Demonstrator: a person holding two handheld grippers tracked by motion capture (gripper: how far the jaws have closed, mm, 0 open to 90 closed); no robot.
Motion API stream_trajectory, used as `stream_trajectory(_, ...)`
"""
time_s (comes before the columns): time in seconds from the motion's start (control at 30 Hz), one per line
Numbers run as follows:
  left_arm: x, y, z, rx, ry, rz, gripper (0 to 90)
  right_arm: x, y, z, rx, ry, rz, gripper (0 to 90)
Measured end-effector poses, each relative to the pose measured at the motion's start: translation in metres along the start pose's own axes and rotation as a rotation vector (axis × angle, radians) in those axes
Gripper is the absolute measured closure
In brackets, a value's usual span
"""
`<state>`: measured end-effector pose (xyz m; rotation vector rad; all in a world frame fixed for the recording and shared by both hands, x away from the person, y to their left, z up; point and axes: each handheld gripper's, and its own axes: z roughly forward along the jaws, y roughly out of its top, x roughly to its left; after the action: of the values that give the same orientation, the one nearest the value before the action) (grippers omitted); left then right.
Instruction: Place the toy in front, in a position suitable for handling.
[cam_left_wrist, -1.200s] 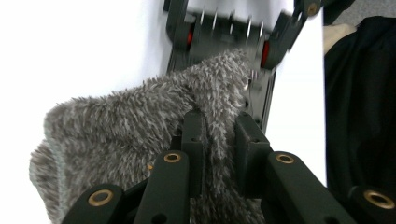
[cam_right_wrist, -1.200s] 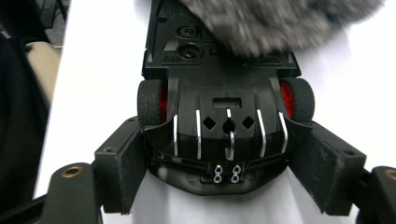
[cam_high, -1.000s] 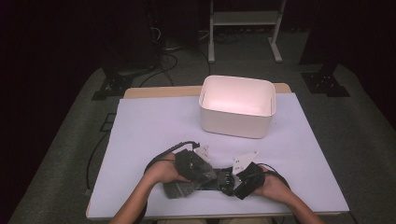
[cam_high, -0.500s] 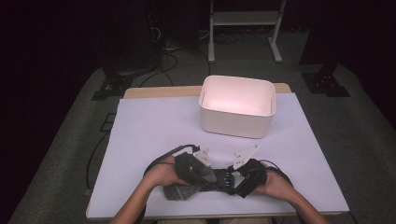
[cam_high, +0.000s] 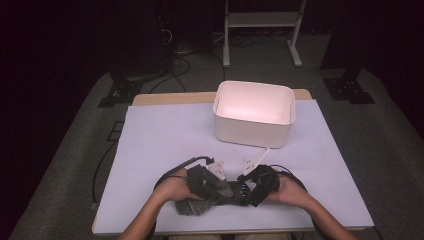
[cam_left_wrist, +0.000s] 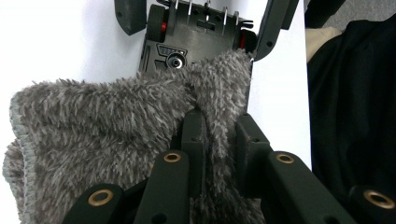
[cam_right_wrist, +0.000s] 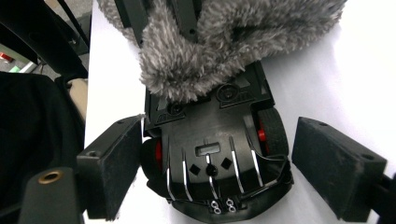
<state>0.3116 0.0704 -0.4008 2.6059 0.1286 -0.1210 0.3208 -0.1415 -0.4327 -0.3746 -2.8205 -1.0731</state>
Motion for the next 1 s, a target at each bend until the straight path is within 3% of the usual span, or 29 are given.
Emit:
stream_trajectory(0.37,0.001,0.0,0.0,-0.001,-0.003,-0.003,76.8,-0.002,0.004,-0.002,-0.02,0.006,0.001,15.5)
stream_trajectory(0.57,0.0,0.001,0.001,0.0,-0.017,0.004,76.8,-0.004,0.006,-0.008,-0.057,0.004,0.012,15.7)
stream_trajectory(0.77,0.001,0.0,0.0,-0.006,-0.022,-0.004,76.8,-0.012,0.003,-0.004,-0.033,0.012,0.044,15.7)
stream_trajectory(1.0,0.001,0.002,0.0,-0.001,-0.032,-0.003,76.9,-0.018,-0.003,0.007,-0.025,0.077,0.098,15.7)
